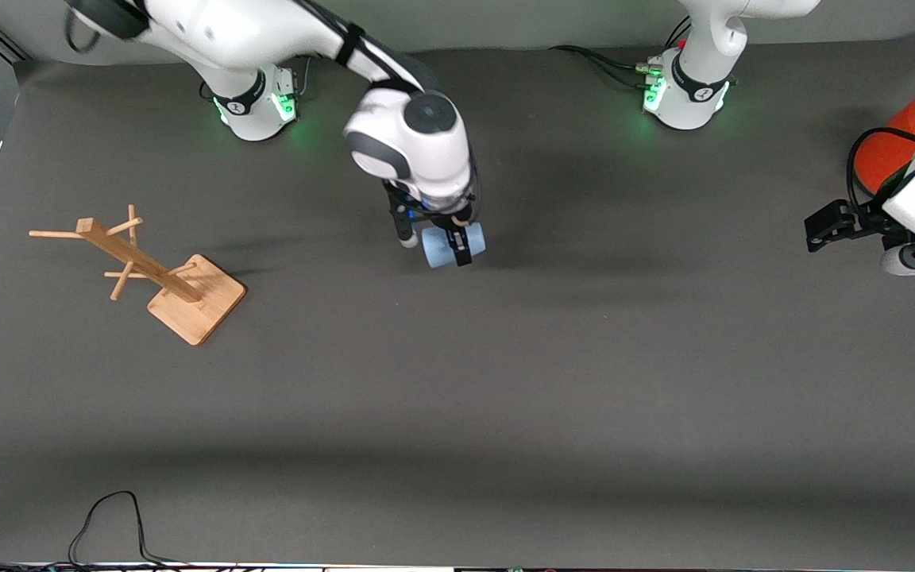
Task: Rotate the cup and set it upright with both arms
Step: 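Pull the blue cup off the stand and carry it to mid-table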
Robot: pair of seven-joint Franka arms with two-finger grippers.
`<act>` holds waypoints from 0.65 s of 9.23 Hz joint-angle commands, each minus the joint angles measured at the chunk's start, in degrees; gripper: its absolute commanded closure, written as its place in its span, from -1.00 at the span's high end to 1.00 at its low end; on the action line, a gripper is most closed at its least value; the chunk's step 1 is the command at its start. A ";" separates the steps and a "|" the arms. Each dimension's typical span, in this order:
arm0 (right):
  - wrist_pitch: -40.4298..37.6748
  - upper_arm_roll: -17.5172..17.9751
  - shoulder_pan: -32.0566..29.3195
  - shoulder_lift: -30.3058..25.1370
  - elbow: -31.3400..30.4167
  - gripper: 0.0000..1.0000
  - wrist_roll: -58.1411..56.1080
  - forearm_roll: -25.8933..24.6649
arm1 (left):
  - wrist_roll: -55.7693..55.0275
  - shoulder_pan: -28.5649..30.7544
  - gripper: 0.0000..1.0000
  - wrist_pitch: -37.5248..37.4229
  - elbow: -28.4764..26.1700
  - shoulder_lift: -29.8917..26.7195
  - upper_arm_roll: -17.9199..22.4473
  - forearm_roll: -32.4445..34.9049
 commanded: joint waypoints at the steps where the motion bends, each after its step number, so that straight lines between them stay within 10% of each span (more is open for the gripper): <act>1: -0.77 0.36 3.15 5.19 2.52 0.31 7.74 -4.80 | -0.70 -0.59 1.00 -1.13 1.21 0.35 0.36 -0.34; 3: -0.95 0.28 3.43 6.17 2.60 1.00 9.61 -7.27 | -0.61 -0.59 1.00 -1.13 1.21 0.44 0.36 -0.34; 6: -6.62 1.32 2.72 4.15 8.02 1.00 4.56 -8.26 | -0.61 -0.59 1.00 -1.22 1.21 0.35 0.36 -0.34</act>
